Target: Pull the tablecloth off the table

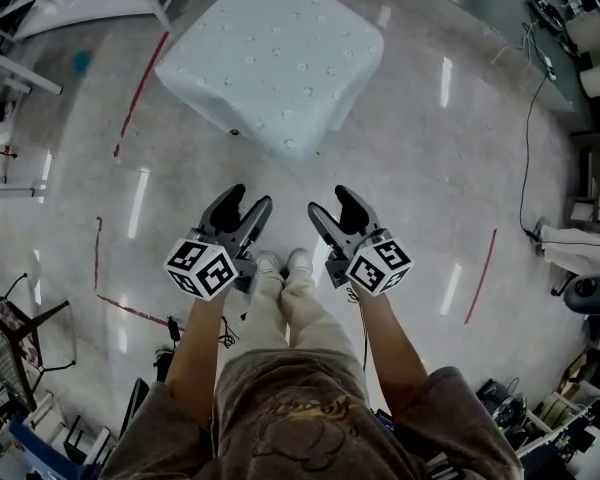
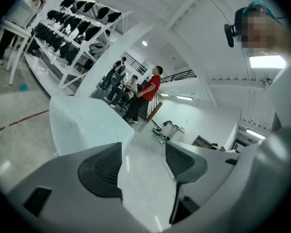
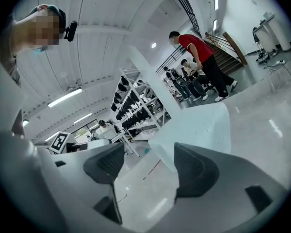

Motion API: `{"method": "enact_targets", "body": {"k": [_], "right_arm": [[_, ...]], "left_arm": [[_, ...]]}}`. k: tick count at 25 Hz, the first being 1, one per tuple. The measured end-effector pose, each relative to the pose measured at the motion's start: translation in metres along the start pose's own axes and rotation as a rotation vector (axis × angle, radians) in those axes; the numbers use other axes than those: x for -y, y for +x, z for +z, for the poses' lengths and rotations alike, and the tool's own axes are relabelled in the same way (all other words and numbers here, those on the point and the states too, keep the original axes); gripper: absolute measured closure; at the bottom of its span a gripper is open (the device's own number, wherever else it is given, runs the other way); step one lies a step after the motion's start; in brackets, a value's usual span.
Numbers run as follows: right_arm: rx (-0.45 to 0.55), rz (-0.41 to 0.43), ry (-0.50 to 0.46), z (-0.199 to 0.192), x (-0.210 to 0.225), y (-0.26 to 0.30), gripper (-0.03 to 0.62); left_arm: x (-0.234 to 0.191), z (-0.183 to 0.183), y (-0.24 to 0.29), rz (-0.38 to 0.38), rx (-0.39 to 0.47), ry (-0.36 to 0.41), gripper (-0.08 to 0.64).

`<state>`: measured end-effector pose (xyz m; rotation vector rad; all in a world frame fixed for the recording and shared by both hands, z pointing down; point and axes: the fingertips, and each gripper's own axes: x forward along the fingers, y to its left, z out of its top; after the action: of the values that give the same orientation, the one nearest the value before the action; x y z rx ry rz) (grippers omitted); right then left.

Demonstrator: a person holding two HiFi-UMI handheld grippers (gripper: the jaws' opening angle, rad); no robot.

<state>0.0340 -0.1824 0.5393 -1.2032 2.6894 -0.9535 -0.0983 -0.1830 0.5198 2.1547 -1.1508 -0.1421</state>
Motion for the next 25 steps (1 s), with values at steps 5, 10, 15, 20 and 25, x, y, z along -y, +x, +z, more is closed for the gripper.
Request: {"method": "enact_targets", "body": {"k": [5, 10, 15, 20, 25], "right_arm": [[-0.002, 0.061, 0.085, -0.016, 0.009, 0.008, 0.156], [-0.036, 0.096, 0.163, -0.037, 0.023, 0.019, 0.137], [-0.059, 0.099, 0.237, -0.057, 0.047, 0.034, 0.137], [-0.076, 0.105, 0.311, -0.078, 0.071, 0.051, 0.137], [-0.080, 0.092, 0.379, -0.097, 0.100, 0.074, 0.133]], "left_arm": [[-0.009, -0.022, 0.009, -0.061, -0.023, -0.114, 0.242], [-0.031, -0.040, 0.020, -0.054, -0.016, -0.210, 0.231], [-0.055, -0.061, 0.037, -0.050, -0.033, -0.265, 0.225], [-0.080, -0.080, 0.057, -0.060, -0.043, -0.327, 0.219], [-0.112, -0.102, 0.082, -0.067, -0.050, -0.398, 0.216]]}}
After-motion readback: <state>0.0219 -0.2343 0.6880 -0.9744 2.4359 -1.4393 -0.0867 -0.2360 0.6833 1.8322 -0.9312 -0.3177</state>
